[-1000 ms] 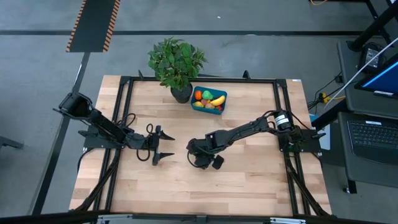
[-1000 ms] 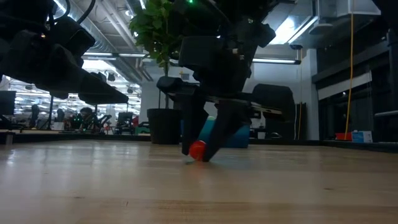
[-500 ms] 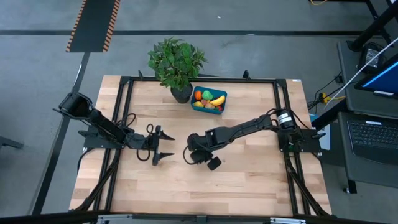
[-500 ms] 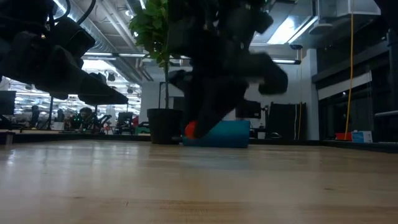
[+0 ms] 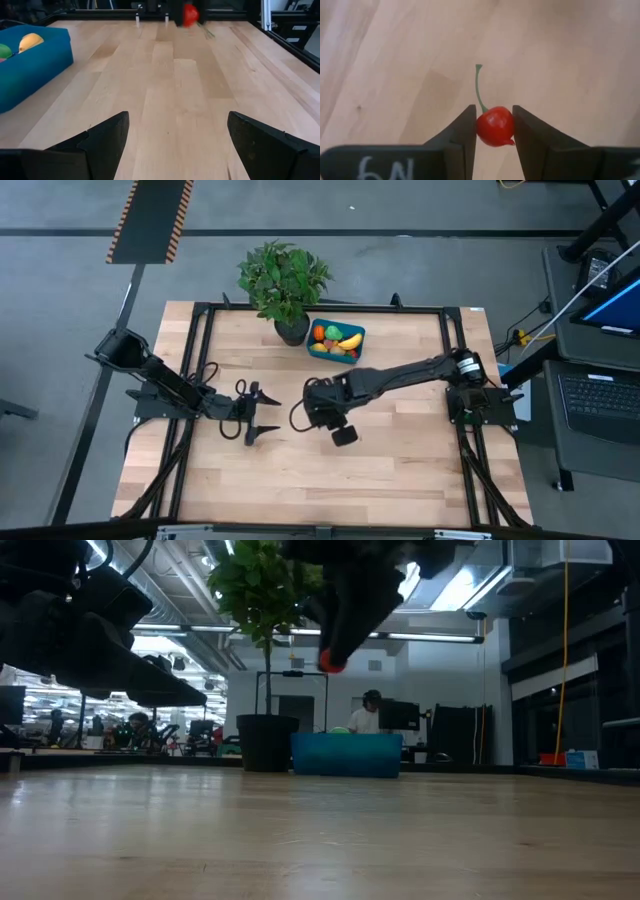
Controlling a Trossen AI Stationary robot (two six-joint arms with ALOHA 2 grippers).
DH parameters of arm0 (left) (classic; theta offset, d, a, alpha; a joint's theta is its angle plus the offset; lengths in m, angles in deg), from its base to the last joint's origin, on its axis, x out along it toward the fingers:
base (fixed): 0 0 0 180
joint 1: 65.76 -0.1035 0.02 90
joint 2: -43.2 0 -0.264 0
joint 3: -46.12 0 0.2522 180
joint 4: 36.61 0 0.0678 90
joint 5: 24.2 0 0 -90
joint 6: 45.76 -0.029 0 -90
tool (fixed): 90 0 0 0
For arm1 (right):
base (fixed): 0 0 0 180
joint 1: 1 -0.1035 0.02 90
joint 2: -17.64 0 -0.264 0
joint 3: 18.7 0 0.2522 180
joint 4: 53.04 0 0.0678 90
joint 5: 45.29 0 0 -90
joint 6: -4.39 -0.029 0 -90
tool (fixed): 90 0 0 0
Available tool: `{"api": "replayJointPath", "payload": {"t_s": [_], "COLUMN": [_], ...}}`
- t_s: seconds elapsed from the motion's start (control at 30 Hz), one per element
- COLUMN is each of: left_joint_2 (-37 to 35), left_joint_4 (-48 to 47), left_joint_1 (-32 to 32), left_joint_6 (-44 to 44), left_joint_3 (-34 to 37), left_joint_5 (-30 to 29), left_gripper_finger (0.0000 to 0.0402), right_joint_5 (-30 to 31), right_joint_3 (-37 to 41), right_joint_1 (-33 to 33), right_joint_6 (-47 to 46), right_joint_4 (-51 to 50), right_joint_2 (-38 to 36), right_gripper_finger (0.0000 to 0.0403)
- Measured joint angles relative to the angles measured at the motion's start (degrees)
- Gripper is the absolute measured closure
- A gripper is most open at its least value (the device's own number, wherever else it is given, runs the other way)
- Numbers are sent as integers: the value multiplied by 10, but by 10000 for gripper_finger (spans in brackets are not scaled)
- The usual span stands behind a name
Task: Pick and placing Produce into tupperware
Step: Put the red cherry into the blue container
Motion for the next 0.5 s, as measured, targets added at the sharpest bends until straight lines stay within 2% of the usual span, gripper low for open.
{"api": "replayJointPath", "payload": {"t_s": [0.17, 0.5], "left_joint_2": [0, 0], "left_joint_4": [4, 5], "left_joint_1": [0, 0], "left_joint_6": [-2, -2], "left_joint_3": [0, 0], "left_joint_5": [0, 0], "left_gripper_finger": [72, 72], "right_joint_5": [52, 54], "right_joint_3": [7, 13], "right_joint_1": [16, 34], "right_joint_6": [-47, -54], "right_joint_4": [-58, -57], "right_joint_2": [-14, -16], "right_gripper_finger": [288, 294]}}
